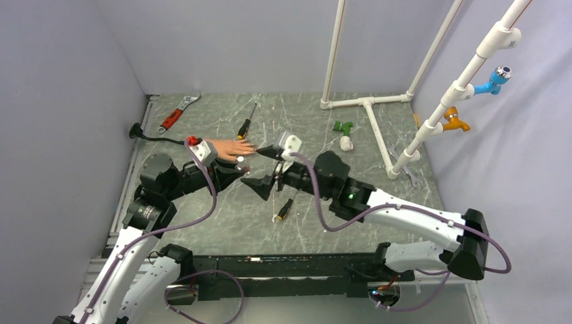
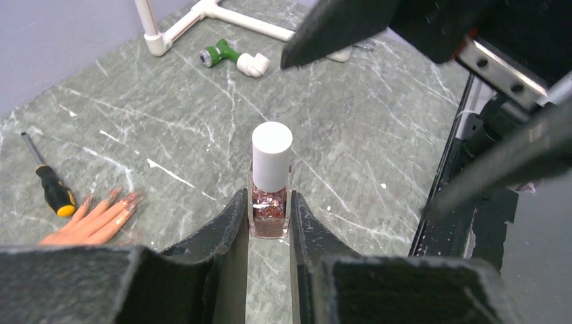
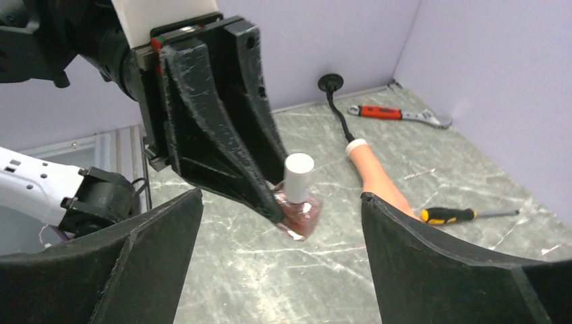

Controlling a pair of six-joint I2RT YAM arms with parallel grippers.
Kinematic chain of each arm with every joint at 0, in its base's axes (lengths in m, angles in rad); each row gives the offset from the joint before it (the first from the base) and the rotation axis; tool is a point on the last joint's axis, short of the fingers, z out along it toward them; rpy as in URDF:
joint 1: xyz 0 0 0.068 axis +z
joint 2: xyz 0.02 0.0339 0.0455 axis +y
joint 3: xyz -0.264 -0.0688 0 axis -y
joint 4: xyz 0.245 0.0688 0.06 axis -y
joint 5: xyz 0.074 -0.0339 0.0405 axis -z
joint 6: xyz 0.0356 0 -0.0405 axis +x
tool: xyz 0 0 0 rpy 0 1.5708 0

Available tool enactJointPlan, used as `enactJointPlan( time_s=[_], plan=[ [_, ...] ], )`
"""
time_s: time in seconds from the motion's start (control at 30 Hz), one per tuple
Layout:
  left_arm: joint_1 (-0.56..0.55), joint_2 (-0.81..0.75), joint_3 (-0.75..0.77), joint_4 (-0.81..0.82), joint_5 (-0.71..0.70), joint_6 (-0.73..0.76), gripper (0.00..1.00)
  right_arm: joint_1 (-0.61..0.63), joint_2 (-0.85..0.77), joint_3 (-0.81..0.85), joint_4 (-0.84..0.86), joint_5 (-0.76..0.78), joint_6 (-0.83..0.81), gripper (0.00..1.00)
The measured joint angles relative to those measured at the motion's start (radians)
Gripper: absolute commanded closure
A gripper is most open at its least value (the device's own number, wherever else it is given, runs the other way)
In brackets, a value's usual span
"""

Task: Paint the nails
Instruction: Screw the nail polish bottle.

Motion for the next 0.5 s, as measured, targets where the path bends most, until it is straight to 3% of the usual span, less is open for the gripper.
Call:
enactJointPlan(
  time_s=[0.23,0.5],
  plan=[
    [0.000,0.003,0.000,0.041,0.124,-0.003,1.00,-0.183,-0.073,0.024,-0.083,-0.359,-0.026,0.25],
    [0.000,0.045,0.000,0.111,0.314,-0.042,1.00,-0.203,-0.063,0.077,-0.179,-0.608,-0.048,0.35]
  ],
)
